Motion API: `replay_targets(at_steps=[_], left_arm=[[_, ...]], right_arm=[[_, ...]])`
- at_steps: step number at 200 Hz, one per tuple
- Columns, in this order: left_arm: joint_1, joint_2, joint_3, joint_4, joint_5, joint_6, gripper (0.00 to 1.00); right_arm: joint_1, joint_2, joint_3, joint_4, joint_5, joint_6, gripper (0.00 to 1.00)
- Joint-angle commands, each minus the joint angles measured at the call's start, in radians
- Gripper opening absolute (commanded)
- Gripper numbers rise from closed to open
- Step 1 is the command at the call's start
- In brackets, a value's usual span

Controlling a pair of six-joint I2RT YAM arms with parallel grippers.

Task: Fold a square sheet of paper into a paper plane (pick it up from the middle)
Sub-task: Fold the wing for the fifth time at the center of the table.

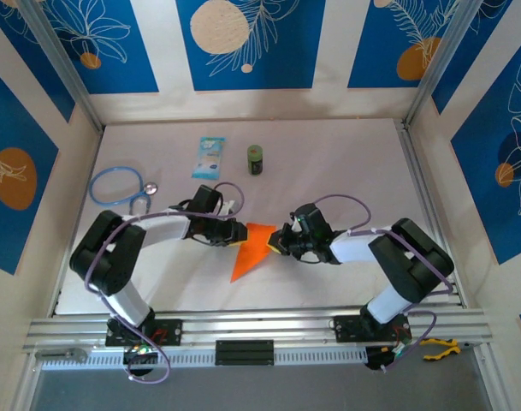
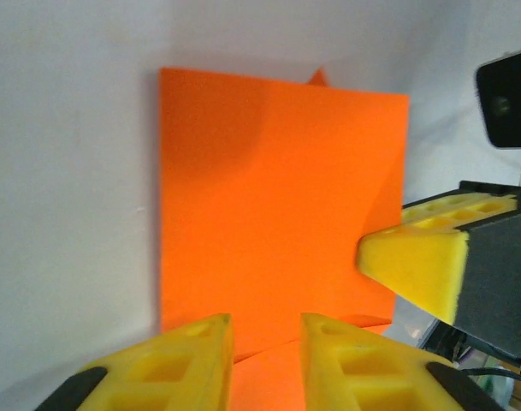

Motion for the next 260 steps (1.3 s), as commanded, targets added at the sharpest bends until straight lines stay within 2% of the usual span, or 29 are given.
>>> replay_targets(at_steps=[1, 31, 73, 137, 193, 238, 260], left_arm=[[-0.015, -0.058, -0.015, 0.004, -0.03, 0.061, 0.3], [-0.066, -0.145, -0.031, -0.056, -0.122, 0.167, 0.35], [-0.241, -0.242, -0.062, -0.141, -0.4, 0.322, 0.43], [-0.479, -0.167, -0.028, -0.182, -0.685, 0.444, 0.5], [-0.561, -0.065, 0.032, -0.219, -0.844, 0.479, 0.49], [-0.582, -0.022, 0.061, -0.236, -0.944, 0.479, 0.43], [-0.584, -0.017, 0.063, -0.235, -0.964, 0.482, 0.36]], right_arm=[[-0.002, -0.051, -0.02, -0.006, 0.023, 0.043, 0.03], [-0.001, -0.09, -0.017, -0.049, 0.061, 0.104, 0.02], [0.0, -0.116, -0.028, -0.054, 0.095, 0.199, 0.01], [0.002, -0.118, -0.025, -0.038, 0.1, 0.239, 0.01], [0.002, -0.126, -0.023, -0.04, 0.101, 0.246, 0.01], [0.002, -0.129, -0.025, -0.04, 0.1, 0.246, 0.01], [0.0, -0.131, -0.029, -0.04, 0.101, 0.248, 0.01]])
